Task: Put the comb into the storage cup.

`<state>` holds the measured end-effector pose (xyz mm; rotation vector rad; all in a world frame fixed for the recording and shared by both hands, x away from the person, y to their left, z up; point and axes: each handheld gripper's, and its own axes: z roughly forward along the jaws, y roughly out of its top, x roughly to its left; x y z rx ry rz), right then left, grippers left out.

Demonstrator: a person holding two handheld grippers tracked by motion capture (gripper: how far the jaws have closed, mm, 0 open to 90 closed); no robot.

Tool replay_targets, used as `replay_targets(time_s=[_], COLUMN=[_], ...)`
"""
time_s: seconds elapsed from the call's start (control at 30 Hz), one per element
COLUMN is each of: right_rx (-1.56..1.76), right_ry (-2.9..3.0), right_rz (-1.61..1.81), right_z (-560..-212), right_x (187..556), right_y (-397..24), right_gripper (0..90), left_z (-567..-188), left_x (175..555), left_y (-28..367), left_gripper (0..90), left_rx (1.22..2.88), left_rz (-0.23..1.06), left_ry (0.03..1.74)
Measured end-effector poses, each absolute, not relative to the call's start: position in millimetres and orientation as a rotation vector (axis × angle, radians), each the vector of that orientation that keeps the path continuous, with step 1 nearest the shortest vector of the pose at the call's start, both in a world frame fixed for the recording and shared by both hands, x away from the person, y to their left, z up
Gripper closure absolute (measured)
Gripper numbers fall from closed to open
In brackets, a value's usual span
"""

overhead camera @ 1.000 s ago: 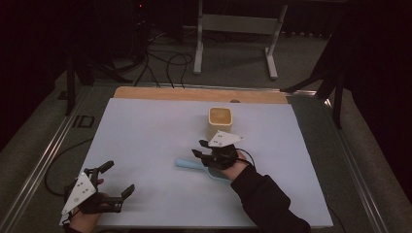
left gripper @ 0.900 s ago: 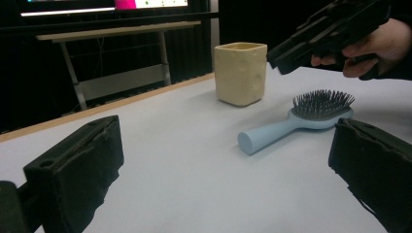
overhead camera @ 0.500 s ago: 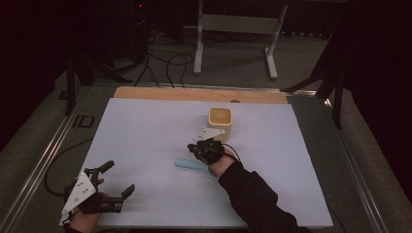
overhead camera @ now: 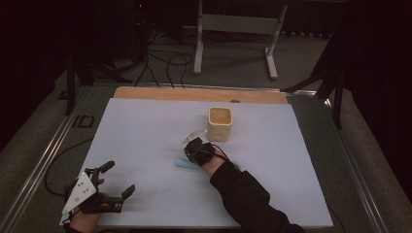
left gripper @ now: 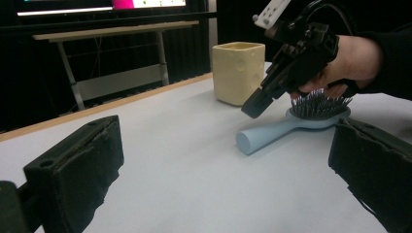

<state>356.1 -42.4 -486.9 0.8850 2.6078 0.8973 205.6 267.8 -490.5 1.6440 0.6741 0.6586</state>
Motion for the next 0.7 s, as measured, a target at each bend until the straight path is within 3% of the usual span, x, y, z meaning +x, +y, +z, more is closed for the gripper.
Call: replay_targets(time_s=[0.37, 0.7], right_rx=[0.894, 0.821], right_ry=[2.634, 2.695], right_rz=[0.754, 0.781], right_z=[-499, -501], right_x=[359, 340], right_y=[-33, -33], right_gripper=[90.0, 90.0], left_z=[-490, -490], left_x=[206, 205], left_y=[268, 268], left_gripper=[0.0, 0.0], left_rx=[1.646, 1.644], left_rz=[0.657, 0.659], left_ry=[0.673, 0.673])
